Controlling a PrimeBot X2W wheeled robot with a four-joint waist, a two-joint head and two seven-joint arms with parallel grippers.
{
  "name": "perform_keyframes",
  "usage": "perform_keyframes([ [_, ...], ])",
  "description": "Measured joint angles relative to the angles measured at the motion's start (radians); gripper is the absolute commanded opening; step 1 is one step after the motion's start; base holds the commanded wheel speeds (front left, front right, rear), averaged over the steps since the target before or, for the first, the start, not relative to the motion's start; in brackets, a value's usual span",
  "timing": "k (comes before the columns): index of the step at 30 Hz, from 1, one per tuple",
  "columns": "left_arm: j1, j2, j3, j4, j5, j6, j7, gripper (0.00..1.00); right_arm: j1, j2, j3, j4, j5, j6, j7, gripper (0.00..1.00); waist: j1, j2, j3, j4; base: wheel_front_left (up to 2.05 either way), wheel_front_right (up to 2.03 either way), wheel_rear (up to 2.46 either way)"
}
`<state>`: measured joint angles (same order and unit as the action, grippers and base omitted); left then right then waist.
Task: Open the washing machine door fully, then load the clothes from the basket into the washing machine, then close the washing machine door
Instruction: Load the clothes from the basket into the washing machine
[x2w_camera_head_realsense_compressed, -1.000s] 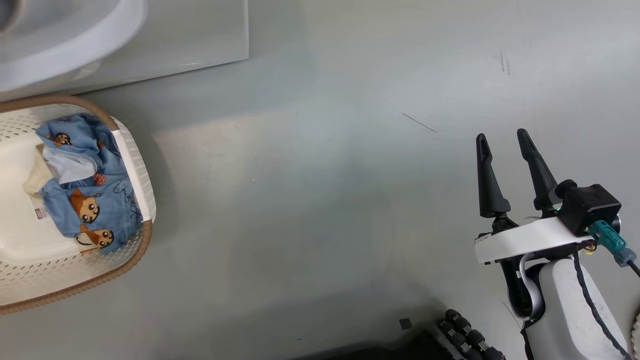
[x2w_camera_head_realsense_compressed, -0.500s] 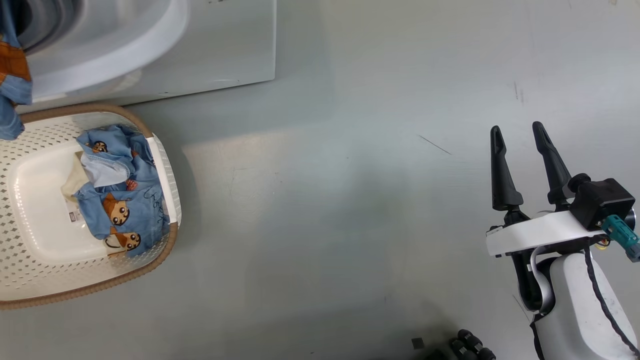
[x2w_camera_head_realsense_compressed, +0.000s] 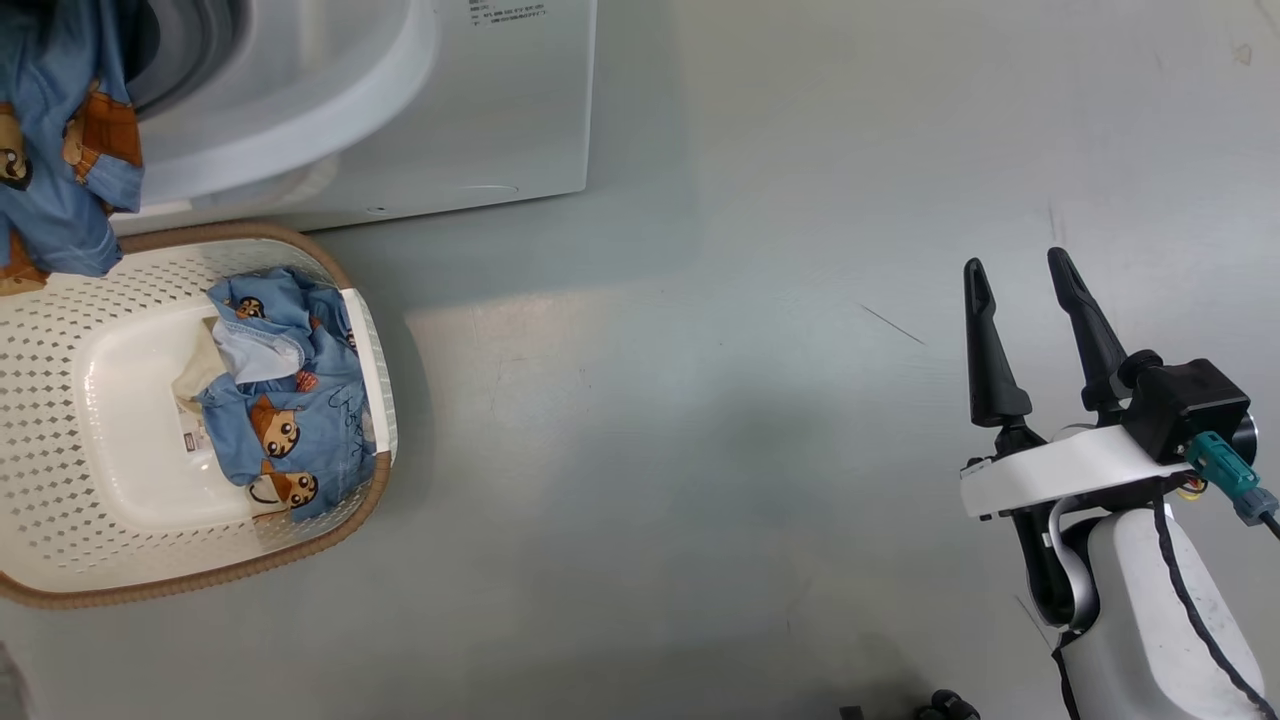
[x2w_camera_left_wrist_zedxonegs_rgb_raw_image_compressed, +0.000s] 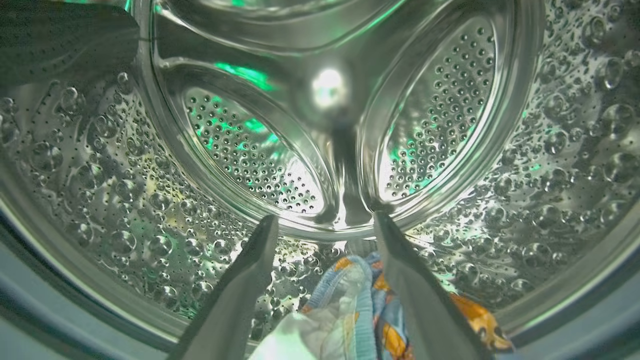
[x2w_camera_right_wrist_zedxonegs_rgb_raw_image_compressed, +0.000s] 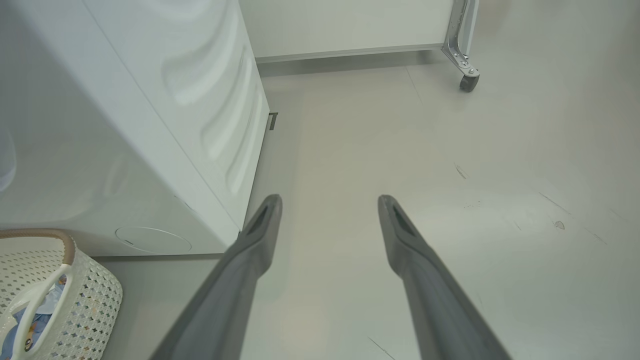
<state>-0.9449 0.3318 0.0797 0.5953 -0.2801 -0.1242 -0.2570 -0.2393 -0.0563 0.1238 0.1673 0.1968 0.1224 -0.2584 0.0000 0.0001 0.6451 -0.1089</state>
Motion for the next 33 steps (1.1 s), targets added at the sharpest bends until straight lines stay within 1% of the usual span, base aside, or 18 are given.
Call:
perform_keyframes([
  [11, 0.184, -0.049, 0.028, -0.099, -0.012, 0.0, 0.0, 1.0, 0.001, 0.0, -0.008, -0.003, -0.006, 0.0, 0.0, 1.0, 0.0, 0.0, -0.028, 0.017, 0.0, 0.0, 0.0],
  [17, 0.306, -0.089, 0.055, -0.154, -0.013, 0.0, 0.0, 1.0, 0.002, 0.0, -0.002, -0.003, -0.007, 0.0, 0.0, 1.0, 0.0, 0.0, -0.04, 0.024, 0.0, 0.0, 0.0],
  [24, 0.419, -0.14, 0.064, -0.218, -0.012, 0.0, 0.0, 1.0, 0.004, -0.001, -0.007, -0.001, -0.007, 0.0, 0.0, 1.0, -0.0001, 0.0, -0.05, 0.032, 0.0, 0.0, 0.0],
  [28, 0.484, -0.157, 0.084, -0.251, -0.012, 0.001, 0.0, 1.0, 0.004, -0.001, -0.002, 0.0, -0.007, 0.0, 0.0, 1.0, -0.0001, 0.0, -0.056, 0.037, 0.0, 0.0, 0.0],
  [33, 0.548, -0.187, 0.087, -0.286, -0.007, 0.001, 0.0, 1.0, 0.006, -0.001, -0.006, 0.0, -0.007, 0.0, 0.0, 1.0, 0.0, 0.0, -0.061, 0.042, 0.0, 0.0, 0.0],
])
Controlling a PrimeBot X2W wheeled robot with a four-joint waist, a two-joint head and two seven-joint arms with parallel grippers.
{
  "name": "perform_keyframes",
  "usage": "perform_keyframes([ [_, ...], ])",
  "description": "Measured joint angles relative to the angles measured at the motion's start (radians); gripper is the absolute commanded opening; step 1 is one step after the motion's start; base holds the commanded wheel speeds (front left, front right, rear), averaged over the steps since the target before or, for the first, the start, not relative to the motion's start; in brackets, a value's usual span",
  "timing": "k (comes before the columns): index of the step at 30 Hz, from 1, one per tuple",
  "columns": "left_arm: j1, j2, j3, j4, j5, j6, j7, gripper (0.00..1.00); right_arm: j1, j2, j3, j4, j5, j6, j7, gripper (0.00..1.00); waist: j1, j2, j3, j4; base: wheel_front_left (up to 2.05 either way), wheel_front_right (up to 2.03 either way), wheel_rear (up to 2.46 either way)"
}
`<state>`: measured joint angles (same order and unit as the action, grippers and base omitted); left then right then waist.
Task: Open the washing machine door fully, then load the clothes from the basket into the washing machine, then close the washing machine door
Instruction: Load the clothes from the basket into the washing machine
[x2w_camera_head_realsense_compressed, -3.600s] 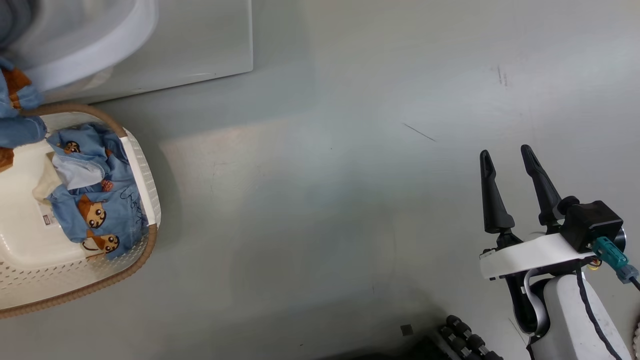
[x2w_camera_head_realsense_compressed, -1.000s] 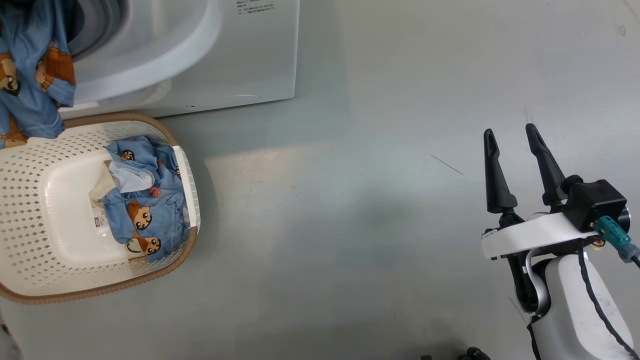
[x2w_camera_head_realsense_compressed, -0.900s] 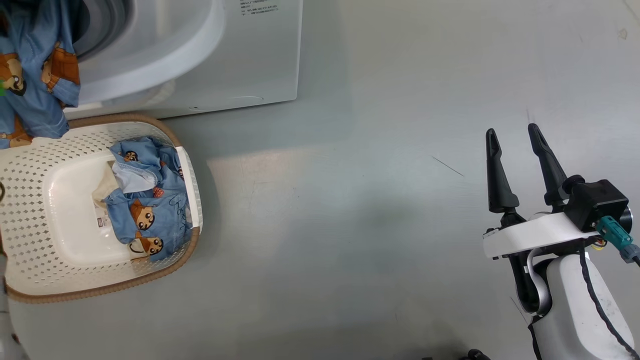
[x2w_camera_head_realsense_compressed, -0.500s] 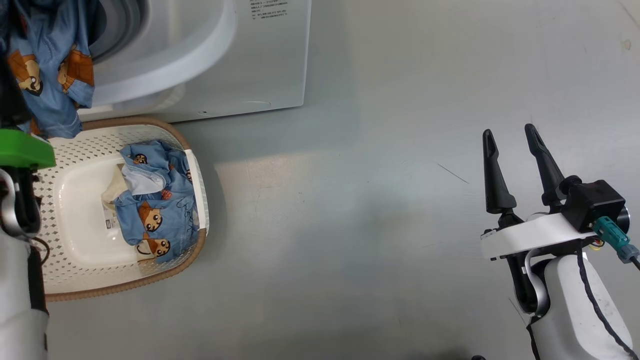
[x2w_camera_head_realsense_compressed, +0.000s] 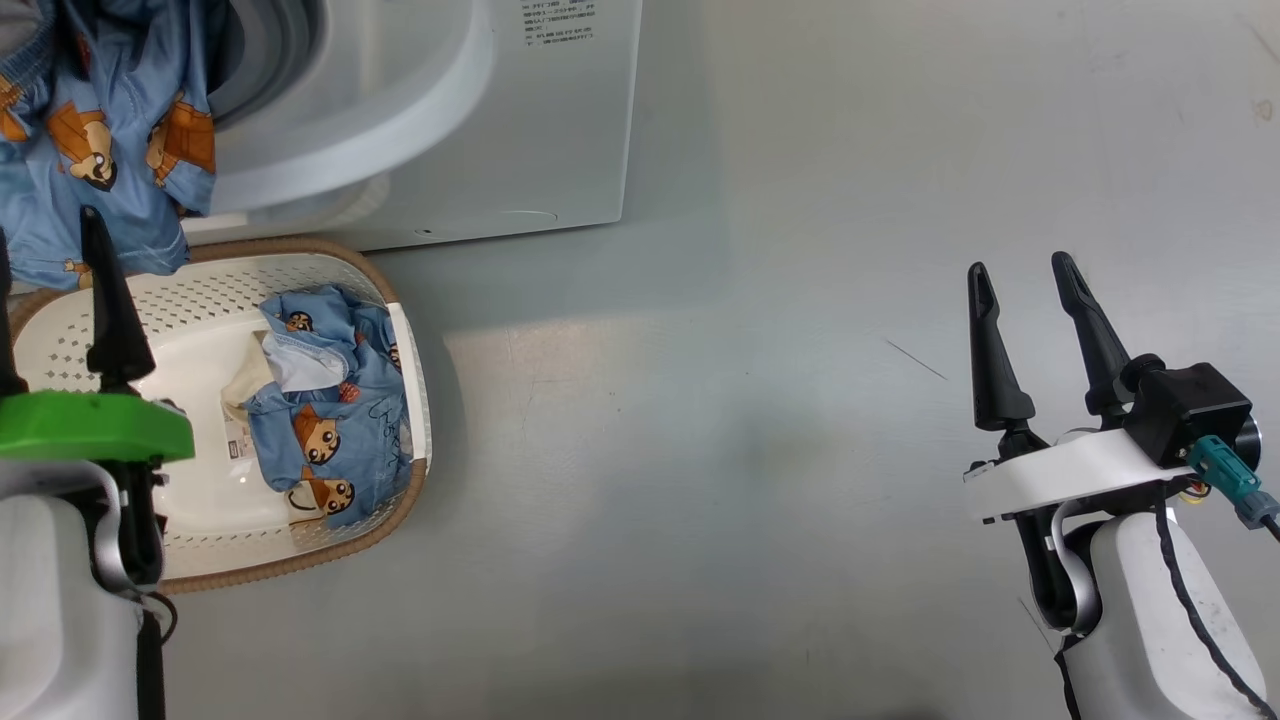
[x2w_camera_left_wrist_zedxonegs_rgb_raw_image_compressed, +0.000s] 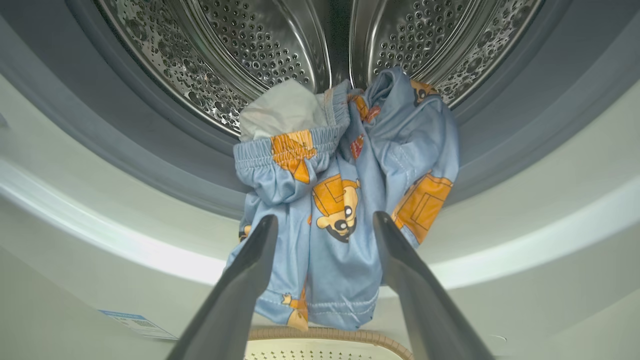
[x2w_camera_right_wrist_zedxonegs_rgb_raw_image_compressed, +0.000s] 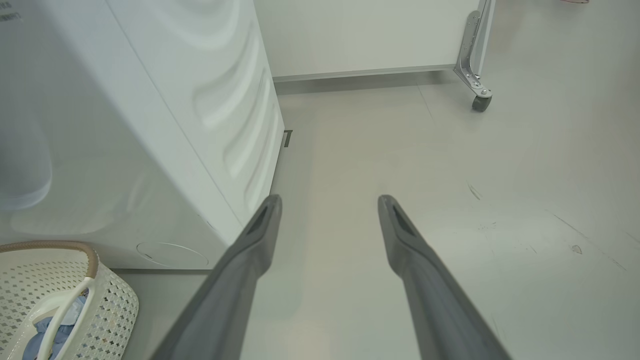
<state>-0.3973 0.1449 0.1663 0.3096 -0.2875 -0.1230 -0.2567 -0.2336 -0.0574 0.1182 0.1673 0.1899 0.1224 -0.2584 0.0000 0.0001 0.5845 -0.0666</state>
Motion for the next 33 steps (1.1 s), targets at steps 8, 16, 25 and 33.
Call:
perform_keyframes([
  [8, 0.112, -0.043, 0.022, -0.026, 0.005, 0.0, 0.0, 1.0, 0.0, -0.004, 0.001, 0.001, 0.0, 0.0, 0.0, 1.0, 0.0, 0.0, -0.006, 0.007, 0.0, 0.0, 0.0],
  [16, 0.183, -0.067, 0.027, -0.041, 0.011, 0.0, 0.0, 1.0, 0.0, -0.004, 0.008, 0.002, 0.0, 0.0, 0.0, 1.0, 0.0, 0.0, -0.012, 0.009, 0.0, 0.0, 0.0],
  [25, 0.243, -0.081, 0.046, -0.063, 0.011, 0.0, 0.0, 1.0, 0.0, -0.004, 0.016, 0.002, 0.0, 0.0, 0.0, 1.0, 0.0, 0.0, -0.012, 0.003, 0.0, 0.0, 0.0],
  [33, 0.244, -0.095, 0.047, -0.09, 0.01, 0.0, 0.0, 1.0, 0.0, -0.004, 0.017, 0.003, 0.002, 0.0, 0.0, 1.0, 0.0, 0.0, -0.013, 0.002, 0.0, 0.0, 0.0],
])
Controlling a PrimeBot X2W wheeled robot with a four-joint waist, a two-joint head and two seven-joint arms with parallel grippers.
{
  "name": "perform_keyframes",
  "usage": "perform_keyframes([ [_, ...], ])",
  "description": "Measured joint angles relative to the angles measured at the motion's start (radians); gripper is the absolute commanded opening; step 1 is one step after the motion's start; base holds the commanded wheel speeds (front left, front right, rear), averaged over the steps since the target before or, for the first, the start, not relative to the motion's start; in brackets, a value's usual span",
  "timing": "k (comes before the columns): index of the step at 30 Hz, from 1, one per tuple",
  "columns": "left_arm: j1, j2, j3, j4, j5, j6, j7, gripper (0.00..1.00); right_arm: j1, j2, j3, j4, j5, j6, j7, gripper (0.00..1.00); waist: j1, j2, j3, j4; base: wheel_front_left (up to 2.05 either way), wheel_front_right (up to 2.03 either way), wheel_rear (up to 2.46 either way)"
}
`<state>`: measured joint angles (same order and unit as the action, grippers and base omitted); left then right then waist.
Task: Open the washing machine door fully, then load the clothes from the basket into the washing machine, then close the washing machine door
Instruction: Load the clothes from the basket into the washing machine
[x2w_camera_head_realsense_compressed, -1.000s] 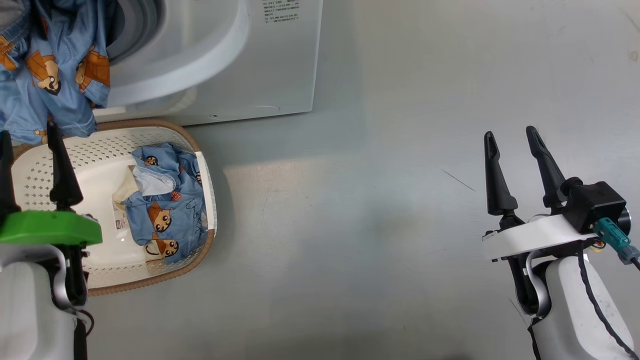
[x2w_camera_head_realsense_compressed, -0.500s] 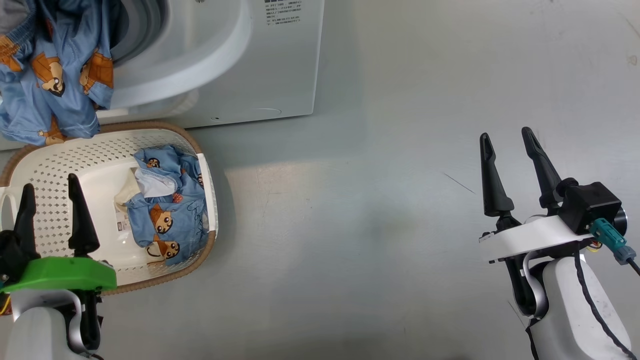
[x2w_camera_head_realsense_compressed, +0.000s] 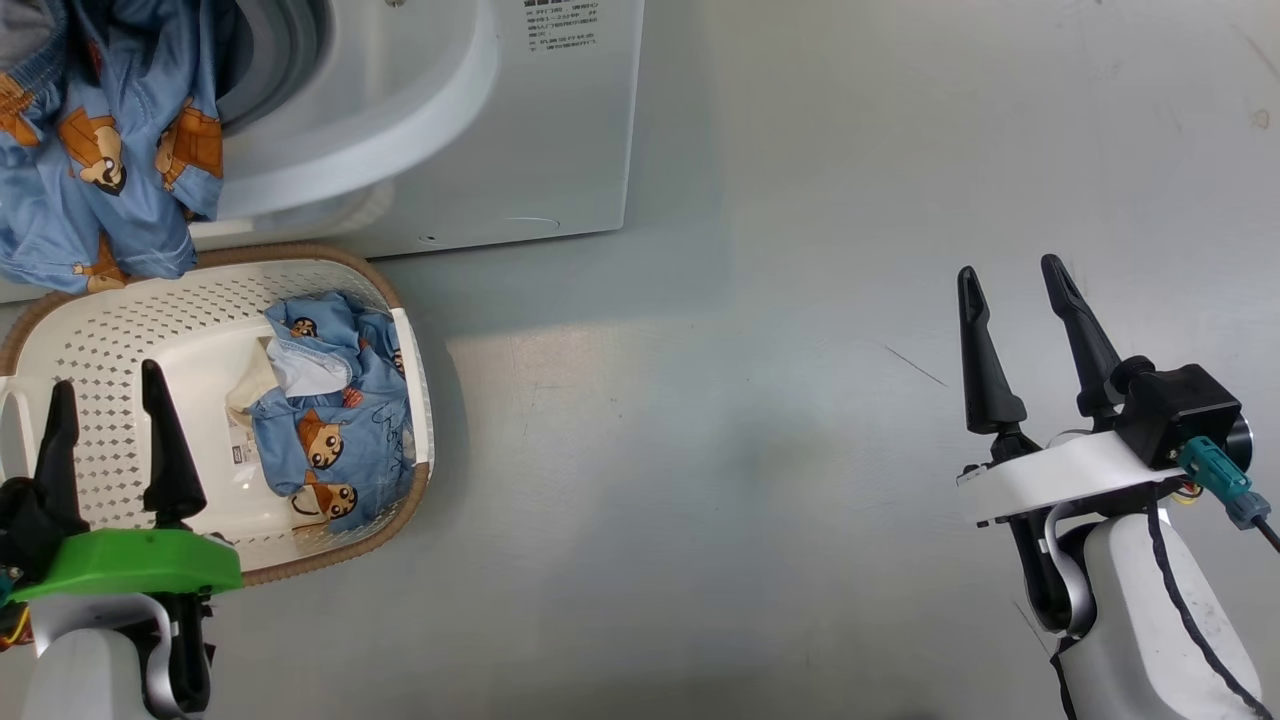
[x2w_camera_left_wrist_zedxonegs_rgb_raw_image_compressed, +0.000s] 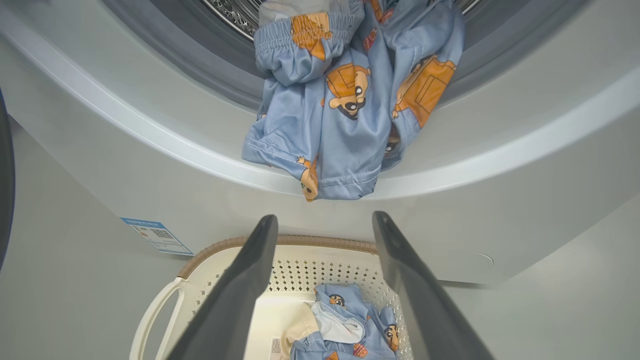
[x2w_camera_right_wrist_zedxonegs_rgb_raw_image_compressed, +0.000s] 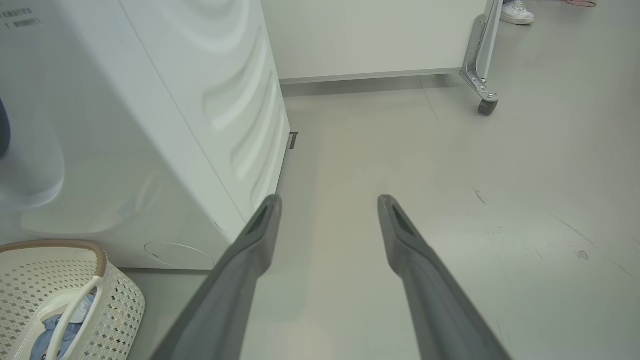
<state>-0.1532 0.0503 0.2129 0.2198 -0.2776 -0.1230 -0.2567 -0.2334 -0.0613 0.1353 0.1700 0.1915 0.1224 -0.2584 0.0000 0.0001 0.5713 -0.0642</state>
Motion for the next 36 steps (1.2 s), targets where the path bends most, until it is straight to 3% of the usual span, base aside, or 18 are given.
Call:
perform_keyframes([
  [21, -0.054, 0.002, -0.005, 0.041, 0.002, 0.0, 0.0, 1.0, -0.001, 0.0, 0.007, 0.007, 0.002, 0.0, 0.0, 1.0, 0.0, -0.0001, 0.003, 0.0, 0.0, 0.0, 0.0],
  [36, -0.206, 0.066, -0.018, 0.135, 0.018, 0.0, 0.041, 1.0, -0.003, 0.001, 0.024, 0.016, 0.009, 0.0, 0.0, 1.0, 0.0, 0.0, 0.008, -0.024, 0.0, 0.0, 0.0],
])
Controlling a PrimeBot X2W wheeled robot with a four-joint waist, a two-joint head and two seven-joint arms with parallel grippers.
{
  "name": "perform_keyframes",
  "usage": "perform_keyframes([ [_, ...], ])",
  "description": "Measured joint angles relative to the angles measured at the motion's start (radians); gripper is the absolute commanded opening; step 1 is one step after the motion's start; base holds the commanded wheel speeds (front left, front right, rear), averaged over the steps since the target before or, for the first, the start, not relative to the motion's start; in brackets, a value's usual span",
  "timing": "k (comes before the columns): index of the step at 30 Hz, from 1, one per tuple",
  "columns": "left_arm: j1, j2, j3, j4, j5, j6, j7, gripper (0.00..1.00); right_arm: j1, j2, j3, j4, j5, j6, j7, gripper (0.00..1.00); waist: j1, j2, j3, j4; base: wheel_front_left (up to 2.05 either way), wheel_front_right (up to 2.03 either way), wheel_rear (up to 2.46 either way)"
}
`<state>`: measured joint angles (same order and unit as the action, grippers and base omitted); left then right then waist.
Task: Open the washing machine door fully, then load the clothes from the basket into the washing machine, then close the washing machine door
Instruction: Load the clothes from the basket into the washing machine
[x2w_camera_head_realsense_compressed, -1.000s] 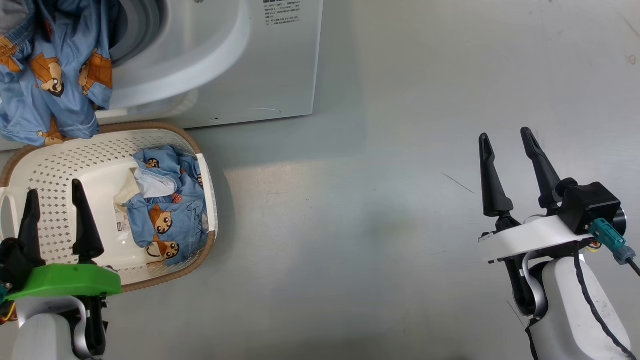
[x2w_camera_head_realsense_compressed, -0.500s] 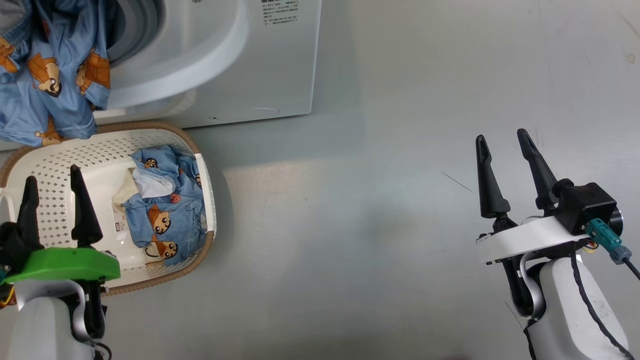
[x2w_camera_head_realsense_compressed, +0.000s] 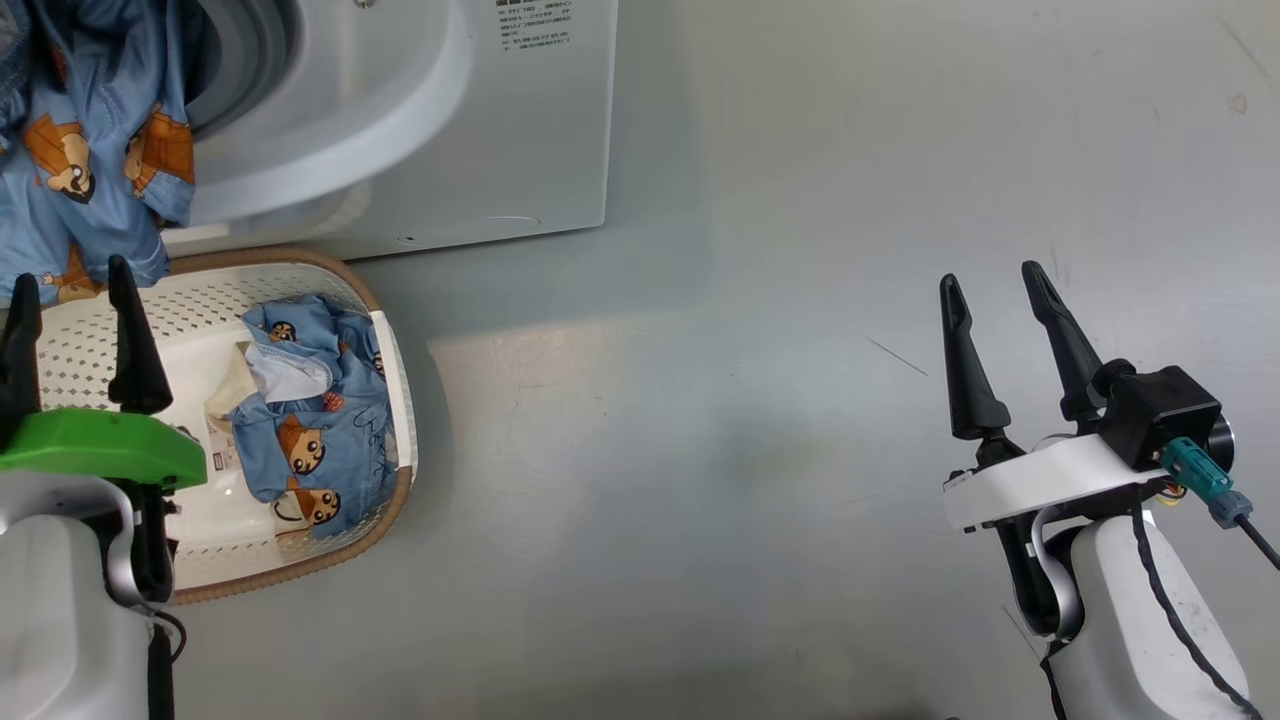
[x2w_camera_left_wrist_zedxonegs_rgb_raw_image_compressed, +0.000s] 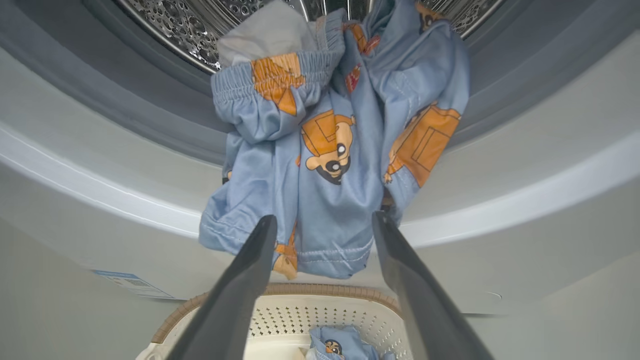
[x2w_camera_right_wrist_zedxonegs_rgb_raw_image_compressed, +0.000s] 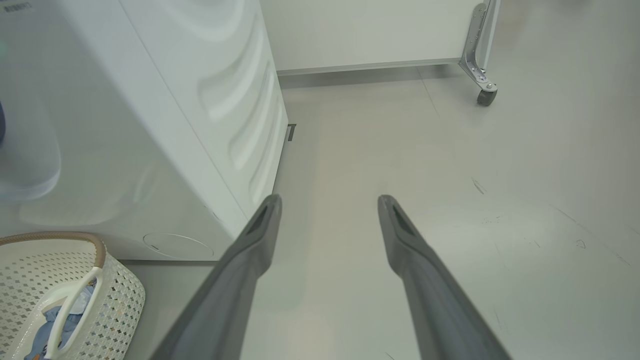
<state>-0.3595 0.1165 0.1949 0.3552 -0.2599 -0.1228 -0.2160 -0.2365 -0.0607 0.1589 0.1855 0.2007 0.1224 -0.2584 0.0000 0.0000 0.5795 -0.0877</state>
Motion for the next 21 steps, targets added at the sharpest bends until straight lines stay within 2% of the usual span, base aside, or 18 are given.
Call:
perform_keyframes([
  [6, -0.048, 0.009, -0.002, 0.058, 0.0, 0.0, 0.048, 1.0, 0.0, 0.0, 0.008, 0.002, 0.0, 0.0, 0.0, 1.0, 0.0, 0.0, 0.003, -0.012, 0.0, 0.0, 0.0],
  [12, -0.093, 0.051, 0.009, 0.104, 0.012, 0.01, 0.079, 1.0, -0.001, 0.001, 0.012, 0.002, 0.002, 0.0, 0.0, 1.0, 0.0, 0.0, 0.016, -0.028, 0.0, 0.0, 0.0],
  [21, -0.172, 0.052, 0.008, 0.152, -0.009, 0.01, 0.102, 1.0, -0.002, 0.002, 0.006, 0.0, 0.003, 0.0, 0.0, 1.0, 0.0, 0.0, 0.048, -0.039, 0.0, 0.0, 0.0],
])
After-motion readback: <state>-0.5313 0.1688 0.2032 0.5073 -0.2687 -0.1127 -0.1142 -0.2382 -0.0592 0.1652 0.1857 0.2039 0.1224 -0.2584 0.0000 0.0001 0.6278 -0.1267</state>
